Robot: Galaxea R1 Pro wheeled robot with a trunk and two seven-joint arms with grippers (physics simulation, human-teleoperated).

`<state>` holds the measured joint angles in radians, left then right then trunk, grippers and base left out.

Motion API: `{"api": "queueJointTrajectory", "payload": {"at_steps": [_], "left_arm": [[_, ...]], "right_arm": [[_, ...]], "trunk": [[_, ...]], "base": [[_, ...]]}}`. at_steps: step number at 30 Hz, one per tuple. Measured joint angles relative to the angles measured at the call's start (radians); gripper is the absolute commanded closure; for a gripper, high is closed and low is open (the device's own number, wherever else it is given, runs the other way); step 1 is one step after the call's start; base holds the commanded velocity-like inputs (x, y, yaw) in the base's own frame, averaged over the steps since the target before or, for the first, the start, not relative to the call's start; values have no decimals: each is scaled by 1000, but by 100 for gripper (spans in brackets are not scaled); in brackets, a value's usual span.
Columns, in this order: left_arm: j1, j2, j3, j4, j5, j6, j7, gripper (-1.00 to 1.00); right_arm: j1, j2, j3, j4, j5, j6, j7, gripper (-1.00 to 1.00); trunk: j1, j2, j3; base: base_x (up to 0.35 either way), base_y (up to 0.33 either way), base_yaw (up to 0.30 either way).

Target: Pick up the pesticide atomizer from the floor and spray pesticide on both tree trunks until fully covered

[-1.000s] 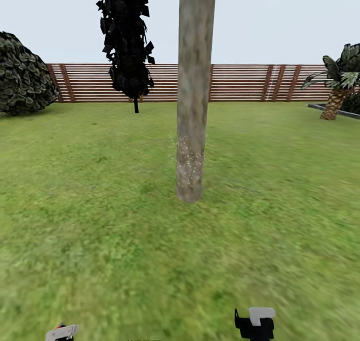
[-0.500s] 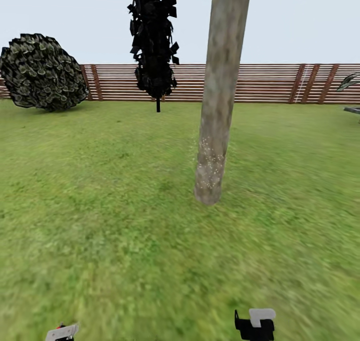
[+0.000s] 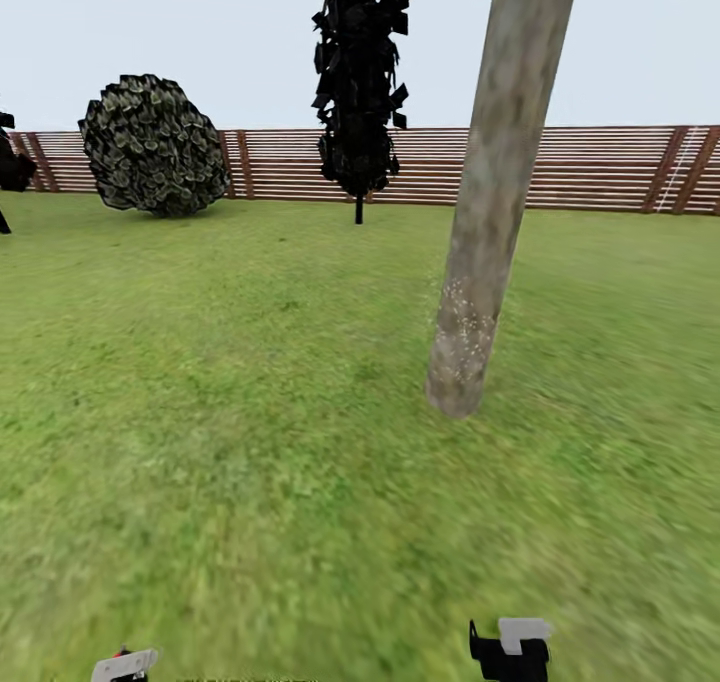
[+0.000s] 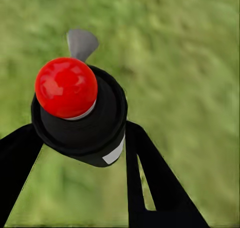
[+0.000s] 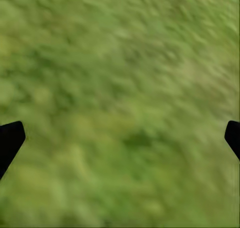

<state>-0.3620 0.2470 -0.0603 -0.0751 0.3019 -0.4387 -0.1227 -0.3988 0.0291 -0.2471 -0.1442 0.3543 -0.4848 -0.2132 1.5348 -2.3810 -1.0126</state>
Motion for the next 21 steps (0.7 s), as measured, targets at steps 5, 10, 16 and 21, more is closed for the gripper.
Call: {"api": "queueJointTrajectory", "payload": {"at_steps": [5, 10, 16, 21], "left_arm": [[0, 0, 0, 0, 0, 0, 0, 100], [0, 0, 0, 0, 0, 0, 0, 100], [0, -1, 0, 0, -1, 0, 0, 100], [0, 0, 0, 0, -1, 0, 0, 100]], "right_arm": [[0, 0, 0, 0, 0, 0, 0, -100], [0, 0, 0, 0, 0, 0, 0, -100], [0, 0, 0, 0, 0, 0, 0, -100], [0, 0, 0, 0, 0, 0, 0, -100]], "trunk": [[0, 0, 0], [0, 0, 0], [0, 0, 0], [0, 0, 0]], "base": [[0, 0, 279], [0, 0, 279], [0, 0, 279], [0, 0, 279]]}}
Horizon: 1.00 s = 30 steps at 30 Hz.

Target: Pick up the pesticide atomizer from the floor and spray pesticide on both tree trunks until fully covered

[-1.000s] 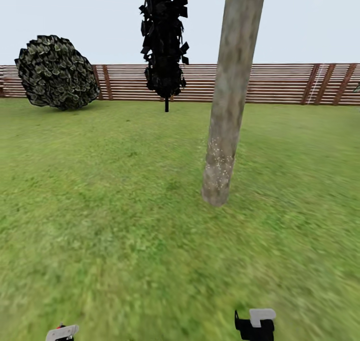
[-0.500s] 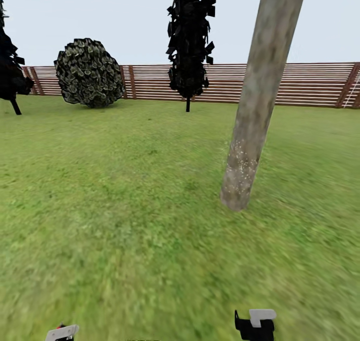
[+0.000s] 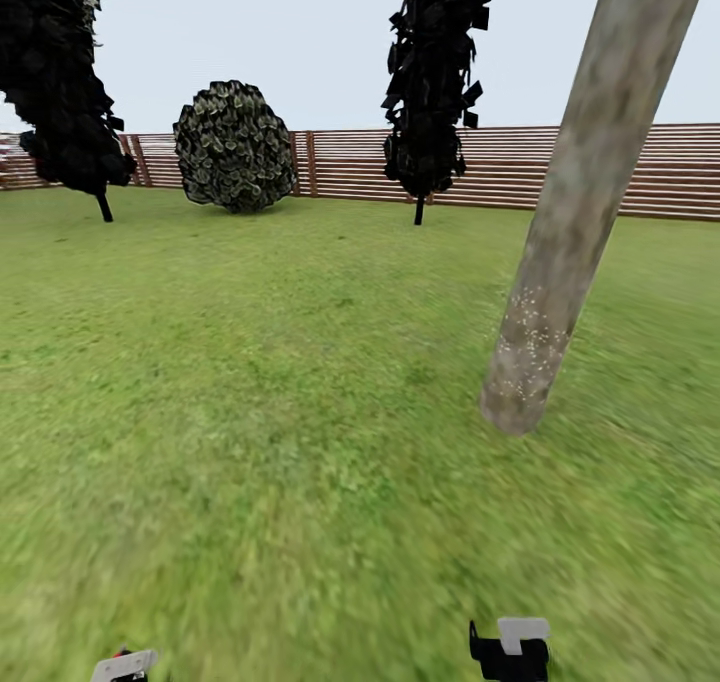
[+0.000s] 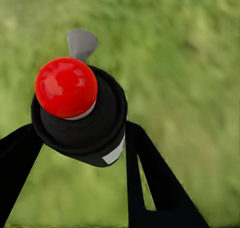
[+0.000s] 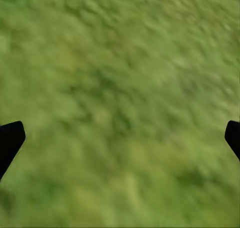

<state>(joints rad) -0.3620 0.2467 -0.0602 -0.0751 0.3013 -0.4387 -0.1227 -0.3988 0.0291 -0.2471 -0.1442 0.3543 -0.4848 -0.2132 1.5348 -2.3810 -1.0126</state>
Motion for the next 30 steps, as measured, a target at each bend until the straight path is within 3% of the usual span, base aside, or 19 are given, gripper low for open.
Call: {"api": "queueJointTrajectory", "payload": {"at_steps": [7, 30], "left_arm": [[0, 0, 0, 0, 0, 0, 0, 100], [0, -1, 0, 1, 0, 0, 0, 100]], "right_arm": [[0, 0, 0, 0, 0, 0, 0, -100], [0, 0, 0, 0, 0, 0, 0, -100]], "trunk": [[0, 0, 0], [0, 0, 0]], "base": [[-54, 32, 279], [-238, 186, 279]]}}
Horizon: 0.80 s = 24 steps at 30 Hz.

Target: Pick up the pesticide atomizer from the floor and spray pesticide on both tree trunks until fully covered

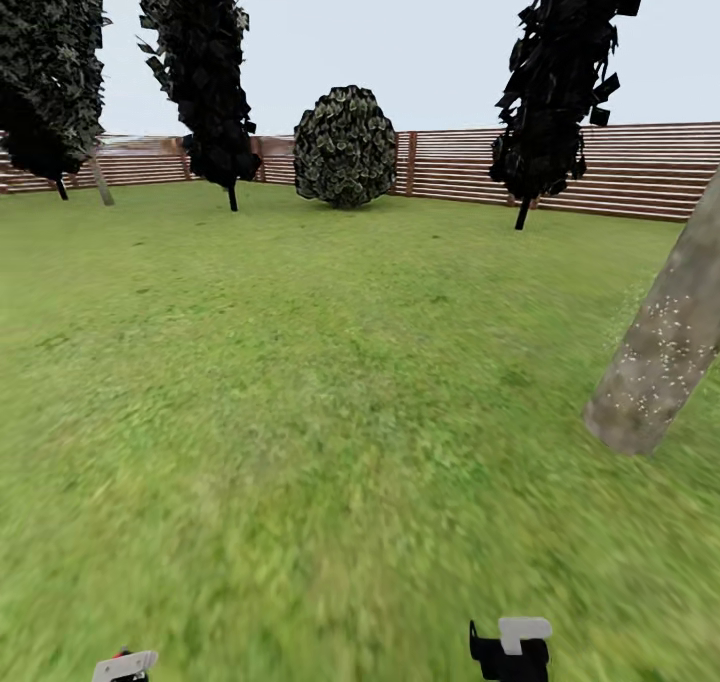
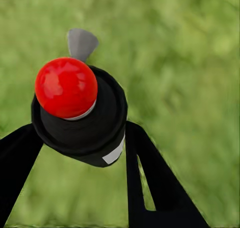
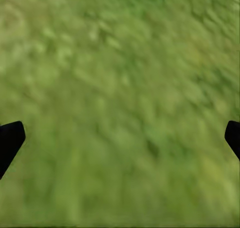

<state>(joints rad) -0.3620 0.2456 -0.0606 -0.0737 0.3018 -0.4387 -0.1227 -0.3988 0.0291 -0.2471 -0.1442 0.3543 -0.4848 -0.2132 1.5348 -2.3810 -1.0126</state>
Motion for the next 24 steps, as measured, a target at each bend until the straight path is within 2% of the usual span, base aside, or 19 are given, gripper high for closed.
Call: {"api": "queueJointTrajectory", "payload": {"at_steps": [8, 24], "left_arm": [[0, 0, 0, 0, 1, -1, 0, 100], [0, 0, 0, 0, 2, -2, 0, 100]], "right_arm": [[0, 0, 0, 0, 0, 0, 0, -100], [0, 0, 0, 0, 0, 0, 0, -100]], "trunk": [[0, 0, 0], [0, 0, 0]], "base": [[-4, -23, 279], [0, -262, 279]]}}
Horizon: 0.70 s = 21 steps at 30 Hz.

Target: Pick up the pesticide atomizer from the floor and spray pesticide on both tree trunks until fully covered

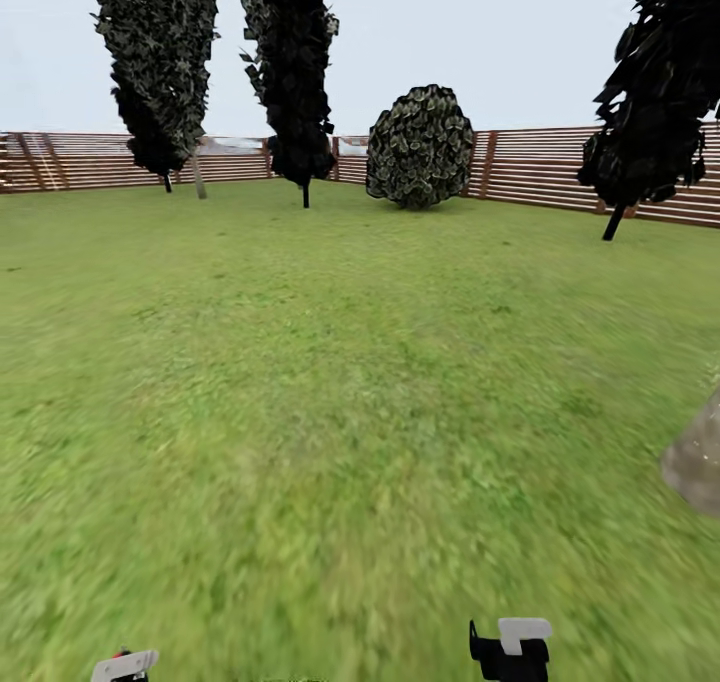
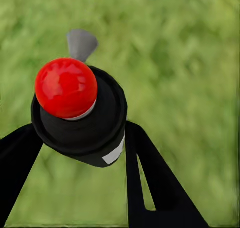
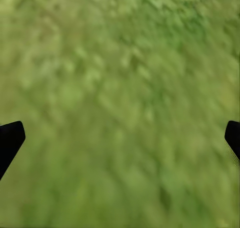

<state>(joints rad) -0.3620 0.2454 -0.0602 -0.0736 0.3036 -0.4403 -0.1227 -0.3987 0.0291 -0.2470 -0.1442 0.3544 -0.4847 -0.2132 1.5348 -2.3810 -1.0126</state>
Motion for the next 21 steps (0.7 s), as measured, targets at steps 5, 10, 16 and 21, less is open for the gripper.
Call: {"api": "queueJointTrajectory", "payload": {"at_steps": [5, 10, 16, 21], "left_arm": [[0, 1, 0, 0, 0, 0, 0, 100], [0, 2, 0, 0, 0, 1, 0, 100], [0, 1, 0, 0, -1, 2, 0, 100], [0, 1, 0, 0, -2, 2, 0, 100]], "right_arm": [[0, 0, 0, 0, 0, 0, 0, -100], [0, 0, 0, 0, 0, 0, 0, -100], [0, 0, 0, 0, 0, 0, 0, -100], [0, 0, 0, 0, 0, 0, 0, -100]], "trunk": [[0, 0, 0], [0, 0, 0], [0, 0, 0], [0, 0, 0]], "base": [[0, -131, 279], [0, -7, 279], [0, 0, 279], [0, 0, 279]]}}
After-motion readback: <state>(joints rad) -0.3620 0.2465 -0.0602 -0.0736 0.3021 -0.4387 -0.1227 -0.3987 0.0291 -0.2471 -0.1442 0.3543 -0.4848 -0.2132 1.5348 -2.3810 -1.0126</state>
